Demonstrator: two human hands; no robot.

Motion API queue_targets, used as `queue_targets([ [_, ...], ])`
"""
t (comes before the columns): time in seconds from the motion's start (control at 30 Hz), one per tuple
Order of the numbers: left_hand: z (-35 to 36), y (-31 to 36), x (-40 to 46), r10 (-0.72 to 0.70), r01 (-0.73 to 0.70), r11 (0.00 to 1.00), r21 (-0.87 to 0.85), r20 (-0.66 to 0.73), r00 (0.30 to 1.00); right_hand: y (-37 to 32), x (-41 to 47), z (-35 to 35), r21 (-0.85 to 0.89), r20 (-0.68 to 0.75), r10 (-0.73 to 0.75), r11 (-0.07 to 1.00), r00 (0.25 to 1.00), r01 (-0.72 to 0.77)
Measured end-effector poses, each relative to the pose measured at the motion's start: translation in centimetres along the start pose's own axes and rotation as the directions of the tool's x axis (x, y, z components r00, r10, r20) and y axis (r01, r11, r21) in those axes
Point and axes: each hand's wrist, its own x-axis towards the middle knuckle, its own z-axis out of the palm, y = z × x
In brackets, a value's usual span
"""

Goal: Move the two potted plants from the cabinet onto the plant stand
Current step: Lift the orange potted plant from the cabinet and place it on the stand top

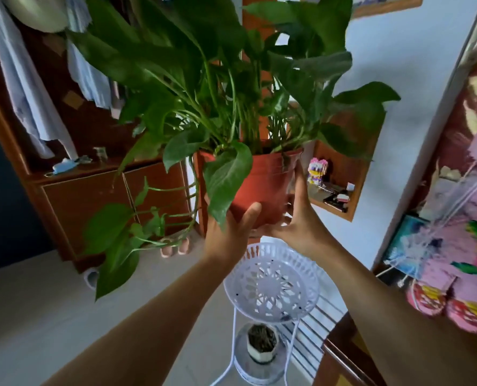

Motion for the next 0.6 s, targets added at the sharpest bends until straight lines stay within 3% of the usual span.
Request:
queue_targets([
  [0.3,2.4,-7.4,0.8,0.054,-0.041,0.997,-0.065,0.213,0.975,5.2,-0.4,2.6,-0.043,-0.109,0.098,0.994,0.989,-0.103],
  [0.6,6.5,-16.1,-2.5,0.072,-0.047,0.992,-0.121,0.217,0.973,14.7,-3.3,5.3,0.083,-0.128,0.089,0.993,0.988,-0.079],
])
